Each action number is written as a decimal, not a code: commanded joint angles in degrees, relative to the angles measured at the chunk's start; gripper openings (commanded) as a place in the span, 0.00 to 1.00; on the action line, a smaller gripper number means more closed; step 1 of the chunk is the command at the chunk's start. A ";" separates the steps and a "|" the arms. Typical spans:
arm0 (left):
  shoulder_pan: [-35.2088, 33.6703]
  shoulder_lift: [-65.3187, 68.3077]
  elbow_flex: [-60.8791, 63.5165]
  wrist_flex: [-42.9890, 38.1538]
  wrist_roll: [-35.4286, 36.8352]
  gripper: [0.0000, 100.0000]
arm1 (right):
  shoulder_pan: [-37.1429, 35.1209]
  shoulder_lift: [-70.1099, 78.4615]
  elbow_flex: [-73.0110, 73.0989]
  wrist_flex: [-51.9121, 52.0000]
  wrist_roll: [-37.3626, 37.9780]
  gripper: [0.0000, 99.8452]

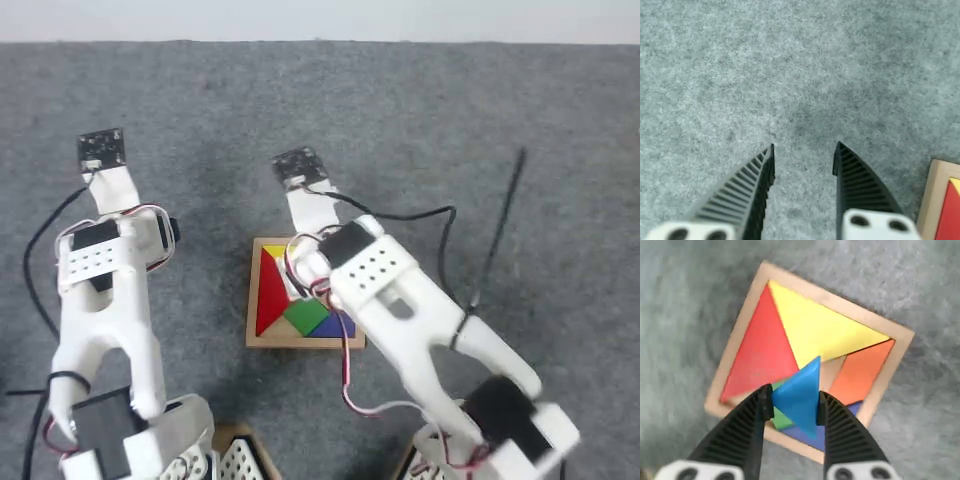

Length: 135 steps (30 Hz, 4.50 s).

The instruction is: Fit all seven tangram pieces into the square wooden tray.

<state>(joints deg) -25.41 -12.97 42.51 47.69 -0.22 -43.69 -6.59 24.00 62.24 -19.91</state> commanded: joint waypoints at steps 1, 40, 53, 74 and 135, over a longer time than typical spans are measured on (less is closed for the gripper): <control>-0.26 -0.35 -0.48 -1.23 -0.09 0.19 | -0.75 3.30 -2.37 -2.59 -11.96 0.08; 0.00 -0.35 -0.48 -1.23 -0.09 0.19 | -9.45 14.20 -13.45 -5.49 -27.52 0.21; 6.86 -4.31 -1.27 8.53 -3.08 0.19 | 12.18 -16.66 5.54 -9.19 -7.21 0.04; 26.11 -17.41 -1.89 28.31 -19.69 0.13 | 49.89 -63.69 54.95 -9.19 38.24 0.01; 43.16 -16.79 16.57 14.42 -18.20 0.13 | 49.63 -79.08 63.82 -5.41 40.44 0.01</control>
<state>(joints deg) 17.85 -28.00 58.95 63.16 -16.40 5.45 -84.75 88.26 56.35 20.09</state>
